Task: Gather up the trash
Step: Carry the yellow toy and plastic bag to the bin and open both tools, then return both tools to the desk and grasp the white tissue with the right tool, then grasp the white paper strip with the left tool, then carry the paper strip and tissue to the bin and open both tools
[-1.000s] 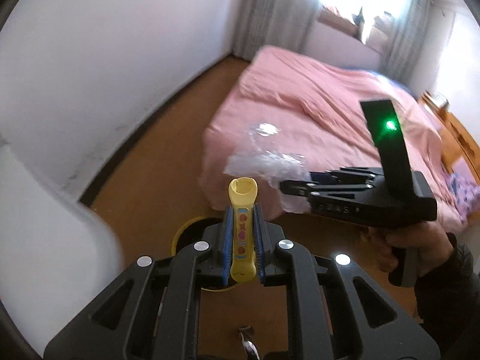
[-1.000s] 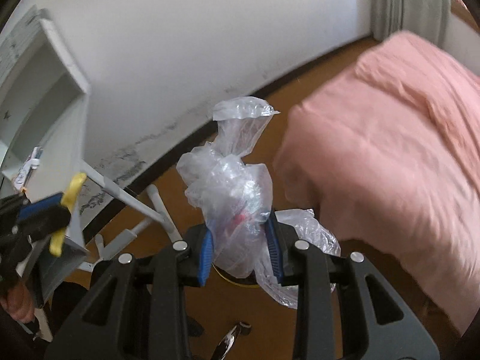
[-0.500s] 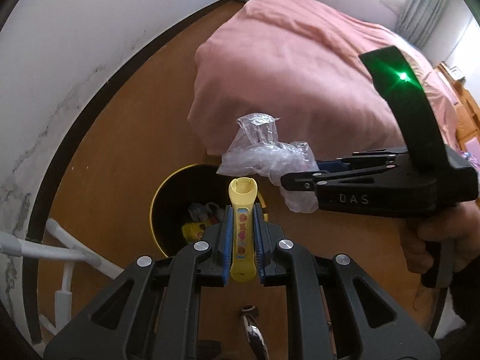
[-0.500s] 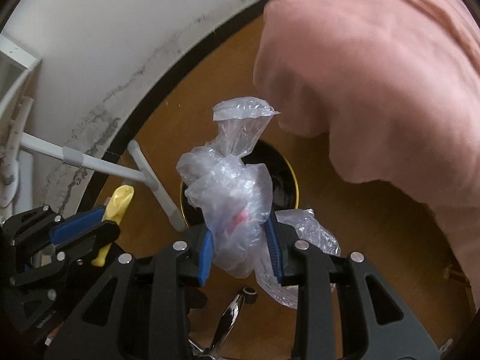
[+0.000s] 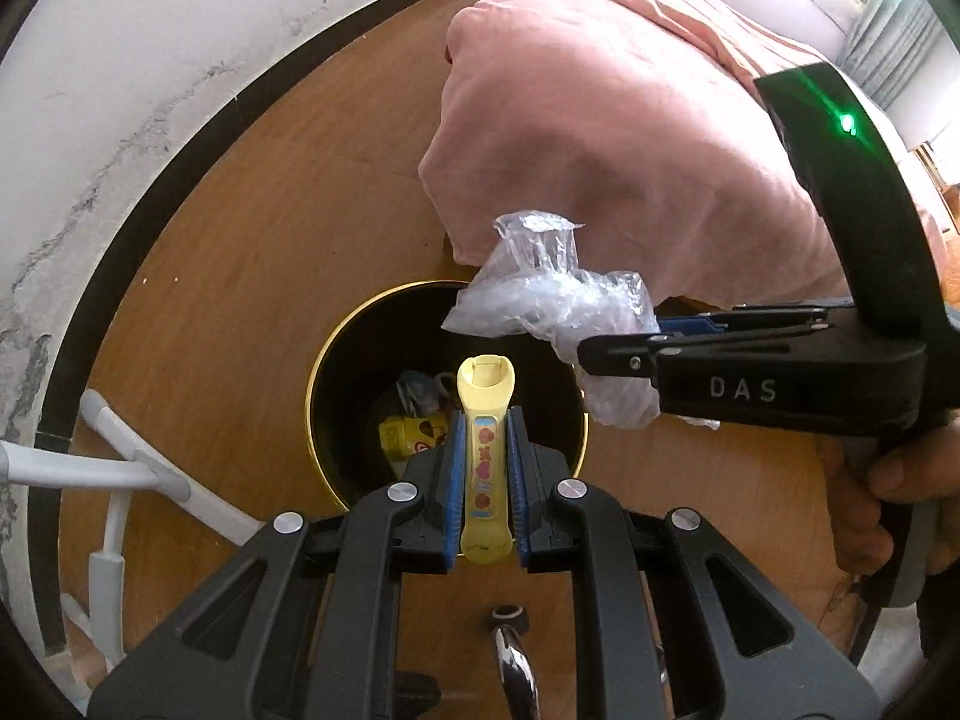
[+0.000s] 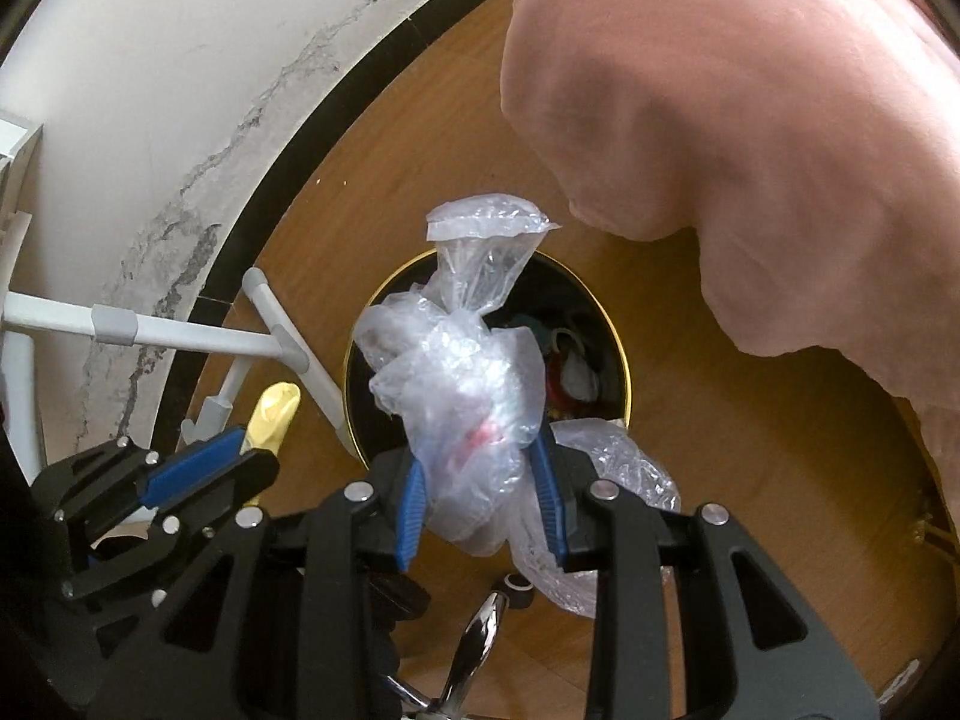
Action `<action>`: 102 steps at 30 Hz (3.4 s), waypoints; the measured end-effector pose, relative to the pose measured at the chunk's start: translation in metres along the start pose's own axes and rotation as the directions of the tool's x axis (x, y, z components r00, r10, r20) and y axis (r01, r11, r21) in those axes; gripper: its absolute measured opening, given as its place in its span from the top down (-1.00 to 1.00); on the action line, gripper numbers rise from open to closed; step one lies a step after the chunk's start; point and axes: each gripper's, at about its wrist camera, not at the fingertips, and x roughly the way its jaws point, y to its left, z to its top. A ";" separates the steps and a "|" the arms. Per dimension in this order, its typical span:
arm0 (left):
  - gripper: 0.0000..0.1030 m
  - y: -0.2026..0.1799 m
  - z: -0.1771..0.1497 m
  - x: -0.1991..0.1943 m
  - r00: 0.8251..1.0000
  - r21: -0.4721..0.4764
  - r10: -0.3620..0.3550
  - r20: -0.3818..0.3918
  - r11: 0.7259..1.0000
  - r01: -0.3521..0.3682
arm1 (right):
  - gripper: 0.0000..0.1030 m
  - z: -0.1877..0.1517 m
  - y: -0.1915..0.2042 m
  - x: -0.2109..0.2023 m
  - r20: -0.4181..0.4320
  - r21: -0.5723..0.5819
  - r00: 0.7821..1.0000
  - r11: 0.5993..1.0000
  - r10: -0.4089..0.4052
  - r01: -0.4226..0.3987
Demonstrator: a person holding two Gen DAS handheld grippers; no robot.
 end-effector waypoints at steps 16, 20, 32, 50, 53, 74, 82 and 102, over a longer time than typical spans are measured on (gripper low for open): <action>-0.28 -0.010 0.003 -0.032 0.998 0.029 -0.019 0.060 0.999 0.018 | -0.29 0.002 0.014 -0.047 0.086 -0.012 0.996 1.000 -0.011 0.012; -0.73 -0.036 0.005 -0.068 0.993 0.080 -0.014 0.114 0.997 0.005 | -0.38 -0.006 0.018 -0.089 0.152 -0.028 0.987 0.998 -0.057 0.062; -0.79 -0.065 -0.026 -0.273 0.939 0.130 -0.017 0.344 0.991 -0.030 | -0.61 -0.048 0.117 -0.269 0.478 -0.156 0.876 0.975 -0.068 0.161; -0.79 0.254 -0.307 -0.492 0.710 -0.644 0.681 0.177 0.626 -0.440 | -0.61 -0.128 0.544 -0.172 0.072 -0.813 0.942 0.566 0.327 -0.134; -0.79 0.283 -0.343 -0.503 0.709 -0.698 0.691 0.140 0.577 -0.424 | -0.61 -0.147 0.591 -0.145 0.018 -0.829 0.952 0.537 0.306 -0.157; -0.77 0.384 -0.309 -0.456 0.785 -0.659 0.607 0.124 0.642 -0.393 | 0.02 -0.153 0.618 -0.127 0.051 -0.800 0.972 0.591 0.231 -0.099; 0.30 0.384 -0.304 -0.449 0.797 -0.635 0.585 0.150 0.675 -0.376 | 0.02 -0.154 0.611 -0.134 0.057 -0.801 0.970 0.591 0.236 -0.097; 0.73 0.237 -0.241 -0.481 0.749 -0.562 0.566 0.345 0.763 -0.318 | 0.03 -0.109 0.472 -0.203 0.214 -0.687 0.937 0.724 0.275 -0.056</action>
